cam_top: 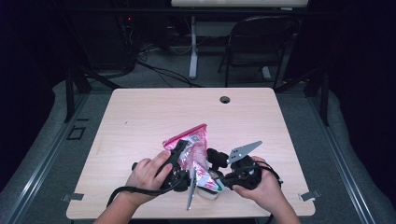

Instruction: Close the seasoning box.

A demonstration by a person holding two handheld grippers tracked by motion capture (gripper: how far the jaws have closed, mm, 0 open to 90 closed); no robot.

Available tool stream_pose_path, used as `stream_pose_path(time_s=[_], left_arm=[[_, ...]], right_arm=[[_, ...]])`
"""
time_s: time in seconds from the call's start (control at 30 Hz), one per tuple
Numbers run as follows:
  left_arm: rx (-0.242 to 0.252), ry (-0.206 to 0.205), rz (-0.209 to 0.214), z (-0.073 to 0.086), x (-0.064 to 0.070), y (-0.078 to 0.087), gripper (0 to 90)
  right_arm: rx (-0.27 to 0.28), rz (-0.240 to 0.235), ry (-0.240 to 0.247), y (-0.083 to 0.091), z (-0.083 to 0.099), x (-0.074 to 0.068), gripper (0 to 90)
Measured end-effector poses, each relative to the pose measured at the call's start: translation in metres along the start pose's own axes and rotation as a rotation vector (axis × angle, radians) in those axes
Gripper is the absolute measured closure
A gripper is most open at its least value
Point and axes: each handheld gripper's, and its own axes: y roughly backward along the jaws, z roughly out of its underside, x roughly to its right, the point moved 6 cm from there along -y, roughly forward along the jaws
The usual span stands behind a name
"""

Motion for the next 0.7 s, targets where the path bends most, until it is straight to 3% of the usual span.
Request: stream_pose_path(time_s=[0.7], left_arm=[[-0.029,0.118,0.065,0.019,0.009,-0.004,72.9]], right_arm=[[0.037,0.004,0.0,-0.002,-0.005,-0.003,90.0]])
